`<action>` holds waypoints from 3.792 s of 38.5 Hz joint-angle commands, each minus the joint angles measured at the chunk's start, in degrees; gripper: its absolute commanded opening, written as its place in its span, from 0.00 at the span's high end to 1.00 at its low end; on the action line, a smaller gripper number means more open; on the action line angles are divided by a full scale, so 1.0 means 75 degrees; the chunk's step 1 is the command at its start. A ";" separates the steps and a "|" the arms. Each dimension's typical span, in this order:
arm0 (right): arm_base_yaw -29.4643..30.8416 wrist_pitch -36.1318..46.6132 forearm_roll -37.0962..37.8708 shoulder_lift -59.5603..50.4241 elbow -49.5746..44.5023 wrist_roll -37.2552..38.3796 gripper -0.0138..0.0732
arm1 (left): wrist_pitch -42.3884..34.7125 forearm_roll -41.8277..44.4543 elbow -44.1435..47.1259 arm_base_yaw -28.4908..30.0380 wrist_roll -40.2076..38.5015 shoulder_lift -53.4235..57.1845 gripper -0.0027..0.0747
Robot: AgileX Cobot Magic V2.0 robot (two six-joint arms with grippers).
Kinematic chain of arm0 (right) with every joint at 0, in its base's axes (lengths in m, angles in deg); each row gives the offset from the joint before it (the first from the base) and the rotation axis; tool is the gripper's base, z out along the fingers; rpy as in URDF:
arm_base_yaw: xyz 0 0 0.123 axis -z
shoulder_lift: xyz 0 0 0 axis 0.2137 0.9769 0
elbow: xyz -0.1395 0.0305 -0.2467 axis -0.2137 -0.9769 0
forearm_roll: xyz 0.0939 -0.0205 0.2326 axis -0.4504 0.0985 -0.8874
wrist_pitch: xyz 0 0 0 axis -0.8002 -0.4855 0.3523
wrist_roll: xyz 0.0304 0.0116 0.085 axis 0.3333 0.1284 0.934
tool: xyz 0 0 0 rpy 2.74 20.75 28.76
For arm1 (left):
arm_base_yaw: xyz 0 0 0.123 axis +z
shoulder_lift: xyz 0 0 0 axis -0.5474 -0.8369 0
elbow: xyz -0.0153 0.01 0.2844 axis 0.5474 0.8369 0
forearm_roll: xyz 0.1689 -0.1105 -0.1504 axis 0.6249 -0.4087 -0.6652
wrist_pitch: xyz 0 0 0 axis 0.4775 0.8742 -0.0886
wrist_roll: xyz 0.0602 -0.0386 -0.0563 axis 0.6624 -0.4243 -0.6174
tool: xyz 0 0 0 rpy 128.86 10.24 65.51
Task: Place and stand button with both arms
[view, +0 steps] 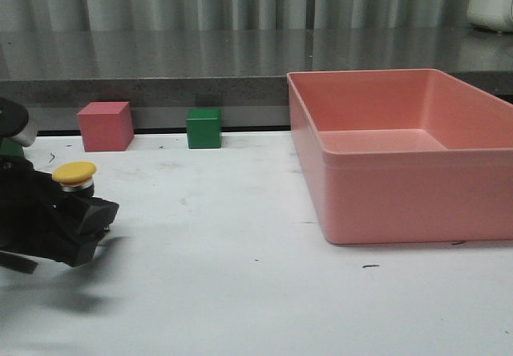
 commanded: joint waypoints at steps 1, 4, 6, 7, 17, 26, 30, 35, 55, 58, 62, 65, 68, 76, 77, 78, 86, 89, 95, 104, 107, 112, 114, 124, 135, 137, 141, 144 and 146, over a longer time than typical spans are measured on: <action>0.0029 0.0642 0.0150 0.0076 0.0184 -0.0031 0.91 | -0.0647 -0.0088 -0.0023 -0.0006 0.0007 0.0290 0.34; 0.0029 0.0642 0.0150 0.0076 0.0184 -0.0031 0.91 | -0.0647 -0.0088 0.0033 -0.0038 0.0007 0.0393 0.34; 0.0029 0.0642 0.0150 0.0076 0.0184 -0.0031 0.91 | -0.0632 -0.0088 0.0123 -0.0038 -0.0081 0.0546 0.34; 0.0029 0.0642 0.0150 0.0076 0.0184 -0.0031 0.91 | -0.0632 -0.0088 0.0174 -0.0038 -0.0136 0.0620 0.34; 0.0029 0.0642 0.0150 0.0076 0.0184 -0.0031 0.91 | 0.0322 0.0013 0.0475 -0.0055 -0.0658 0.2112 0.34; 0.0029 0.0642 0.0150 0.0076 0.0184 -0.0031 0.91 | 0.2851 0.0094 0.0278 -0.0055 -0.1464 0.4629 0.34; 0.0029 0.0642 0.0150 0.0076 0.0184 -0.0031 0.91 | 0.5206 0.0108 -0.0227 -0.0055 -0.1685 0.5901 0.34; 0.0029 0.0642 0.0150 0.0076 0.0184 -0.0031 0.91 | 0.7303 0.0108 -0.0924 -0.0055 -0.1685 0.7487 0.34; 0.0029 0.0642 0.0150 0.0076 0.0184 -0.0031 0.91 | 1.1709 -0.0072 -0.1412 -0.0055 -0.1685 1.1667 0.82; 0.0029 0.0642 0.0150 0.0076 0.0184 -0.0031 0.91 | 1.1696 -0.0328 -0.1412 -0.0055 -0.1685 1.1873 0.96; 0.0029 0.0642 0.0150 0.0076 0.0184 -0.0031 0.91 | 1.1631 -0.0445 -0.1412 -0.0055 -0.1685 1.1934 0.99; 0.0029 0.0642 0.0150 0.0076 0.0184 -0.0031 0.91 | 1.1631 -0.0445 -0.1412 -0.0055 -0.1685 1.1934 0.99; 0.0029 0.0642 0.0150 0.0076 0.0184 -0.0031 0.91 | 1.1631 -0.0445 -0.1412 -0.0055 -0.1685 1.1934 0.99; 0.0029 0.0642 0.0150 0.0076 0.0184 -0.0031 0.91 | 1.1631 -0.0445 -0.1412 -0.0055 -0.1685 1.1934 0.99; 0.0029 0.0642 0.0150 0.0076 0.0184 -0.0031 0.91 | 1.1631 -0.0445 -0.1412 -0.0055 -0.1685 1.1934 0.99; 0.0029 0.0642 0.0150 0.0076 0.0184 -0.0031 0.91 | 1.1631 -0.0445 -0.1412 -0.0055 -0.1685 1.1934 0.99; 0.0029 0.0642 0.0150 0.0076 0.0184 -0.0031 0.91 | 1.1631 -0.0445 -0.1412 -0.0055 -0.1685 1.1934 0.99; 0.0029 0.0642 0.0150 0.0076 0.0184 -0.0031 0.91 | 1.1631 -0.0445 -0.1412 -0.0055 -0.1685 1.1934 0.99; 0.0029 0.0642 0.0150 0.0076 0.0184 -0.0031 0.91 | 1.1631 -0.0445 -0.1398 -0.0055 -0.1685 1.1934 0.99; 0.0029 0.0642 0.0150 0.0076 0.0184 -0.0031 0.91 | 1.0866 -0.0431 -0.0581 0.0256 -0.1685 1.2445 0.99; 0.0029 0.0642 0.0150 0.0076 0.0184 -0.0031 0.91 | 1.0384 -0.0431 0.0043 0.0635 -0.1685 1.2943 0.99; 0.0029 0.0642 0.0150 0.0076 0.0184 -0.0031 0.91 | 1.0174 -0.0465 0.0901 0.1454 -0.1685 1.3902 0.99; 0.0029 0.0642 0.0150 0.0076 0.0184 -0.0031 0.91 | 1.0174 -0.0520 0.1224 0.1766 -0.1685 1.4270 0.99; 0.0029 0.0642 0.0150 0.0076 0.0184 -0.0031 0.91 | 0.9959 -0.0639 0.2177 0.2883 -0.1685 1.4931 0.99; 0.0029 0.0642 0.0150 0.0076 0.0184 -0.0031 0.91 | 0.9141 -0.0639 0.3027 0.2929 -0.1685 1.4947 0.99; 0.0029 0.0642 0.0150 0.0076 0.0184 -0.0031 0.91 | 0.9260 -0.0639 0.3009 0.2929 -0.1685 1.4947 0.99; 0.0029 0.0642 0.0150 0.0076 0.0184 -0.0031 0.91 | 0.9232 -0.0639 0.3009 0.2929 -0.1685 1.4947 0.99; 0.0029 0.0642 0.0150 0.0076 0.0184 -0.0031 0.91 | 0.9232 -0.0639 0.3009 0.2929 -0.1685 1.4947 0.99; 0.0029 0.0642 0.0150 0.0076 0.0184 -0.0031 0.91 | 0.9232 -0.0639 0.3009 0.2929 -0.1685 1.4947 0.99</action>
